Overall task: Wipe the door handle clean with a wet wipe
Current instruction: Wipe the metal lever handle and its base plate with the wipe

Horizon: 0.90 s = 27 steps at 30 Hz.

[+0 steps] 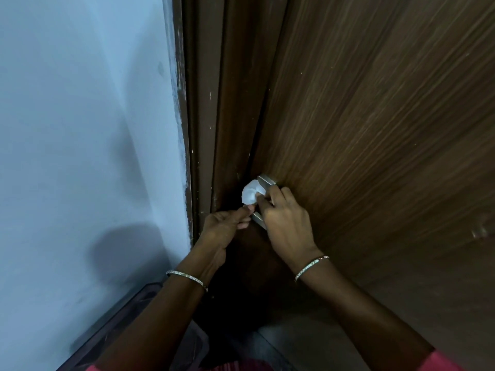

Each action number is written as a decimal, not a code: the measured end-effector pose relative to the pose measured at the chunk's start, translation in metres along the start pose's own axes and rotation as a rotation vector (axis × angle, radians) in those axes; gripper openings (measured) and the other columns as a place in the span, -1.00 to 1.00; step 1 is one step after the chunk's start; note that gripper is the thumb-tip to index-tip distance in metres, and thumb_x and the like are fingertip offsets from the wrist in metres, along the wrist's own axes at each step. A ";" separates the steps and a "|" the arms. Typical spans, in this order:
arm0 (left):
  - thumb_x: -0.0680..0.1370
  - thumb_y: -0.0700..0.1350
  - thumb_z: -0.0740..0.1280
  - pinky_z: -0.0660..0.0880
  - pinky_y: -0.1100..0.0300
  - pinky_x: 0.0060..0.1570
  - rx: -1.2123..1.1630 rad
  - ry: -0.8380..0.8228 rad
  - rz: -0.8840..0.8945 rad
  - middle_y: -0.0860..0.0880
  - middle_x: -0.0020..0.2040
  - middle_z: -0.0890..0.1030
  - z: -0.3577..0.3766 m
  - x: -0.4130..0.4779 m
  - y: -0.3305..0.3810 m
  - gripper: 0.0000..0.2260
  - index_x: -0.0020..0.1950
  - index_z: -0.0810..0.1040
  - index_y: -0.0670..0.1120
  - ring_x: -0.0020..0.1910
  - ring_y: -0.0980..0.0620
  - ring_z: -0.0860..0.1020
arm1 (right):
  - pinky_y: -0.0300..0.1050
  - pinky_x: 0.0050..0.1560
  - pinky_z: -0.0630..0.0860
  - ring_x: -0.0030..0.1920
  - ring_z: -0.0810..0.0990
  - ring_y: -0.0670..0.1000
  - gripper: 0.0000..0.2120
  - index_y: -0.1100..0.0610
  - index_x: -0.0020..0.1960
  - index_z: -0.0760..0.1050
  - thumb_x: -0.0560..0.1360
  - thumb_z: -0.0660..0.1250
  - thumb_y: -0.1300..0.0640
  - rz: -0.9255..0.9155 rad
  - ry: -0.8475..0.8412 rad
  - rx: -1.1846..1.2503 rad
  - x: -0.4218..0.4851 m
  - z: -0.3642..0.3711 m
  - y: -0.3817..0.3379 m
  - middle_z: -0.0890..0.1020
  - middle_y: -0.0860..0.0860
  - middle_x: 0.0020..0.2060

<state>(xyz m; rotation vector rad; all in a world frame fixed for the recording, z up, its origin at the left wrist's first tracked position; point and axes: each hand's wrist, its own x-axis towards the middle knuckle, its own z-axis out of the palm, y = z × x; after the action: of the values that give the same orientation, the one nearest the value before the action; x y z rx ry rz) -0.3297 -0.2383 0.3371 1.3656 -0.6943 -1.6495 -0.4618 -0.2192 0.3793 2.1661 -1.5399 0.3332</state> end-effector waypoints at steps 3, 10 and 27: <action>0.46 -0.02 0.48 0.48 0.41 -0.49 -0.018 -0.002 0.005 -0.09 -0.13 0.73 0.000 -0.002 0.000 -0.74 -0.08 0.70 -0.22 -0.30 0.19 0.67 | -0.22 -0.35 0.57 -0.08 0.67 0.08 -0.72 0.19 0.12 0.70 0.43 0.39 0.22 0.021 0.037 0.018 0.015 0.002 -0.007 0.69 0.12 0.01; 0.43 0.01 0.50 0.47 0.35 -0.42 0.006 -0.013 -0.002 -0.05 -0.12 0.73 0.000 -0.002 0.001 -0.75 -0.09 0.70 -0.18 -0.29 0.22 0.67 | -0.14 -0.36 0.61 -0.15 0.64 0.07 -0.73 0.20 0.14 0.68 0.46 0.41 0.33 0.067 0.156 0.160 -0.008 0.013 0.010 0.66 0.10 -0.08; 0.39 0.08 0.52 0.33 0.26 -0.27 0.032 -0.014 -0.015 0.05 -0.21 0.75 -0.001 -0.001 0.000 -0.78 -0.21 0.71 -0.07 -0.28 0.23 0.68 | -0.09 -0.15 0.62 -0.24 0.73 0.07 -0.89 0.10 -0.08 0.74 0.46 0.50 0.08 0.865 0.095 0.650 -0.005 0.016 -0.012 0.76 0.01 -0.26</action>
<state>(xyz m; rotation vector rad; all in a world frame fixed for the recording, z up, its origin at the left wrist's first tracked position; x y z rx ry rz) -0.3283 -0.2375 0.3373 1.3864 -0.7235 -1.6678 -0.4535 -0.2197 0.3603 1.6763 -2.4865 1.3393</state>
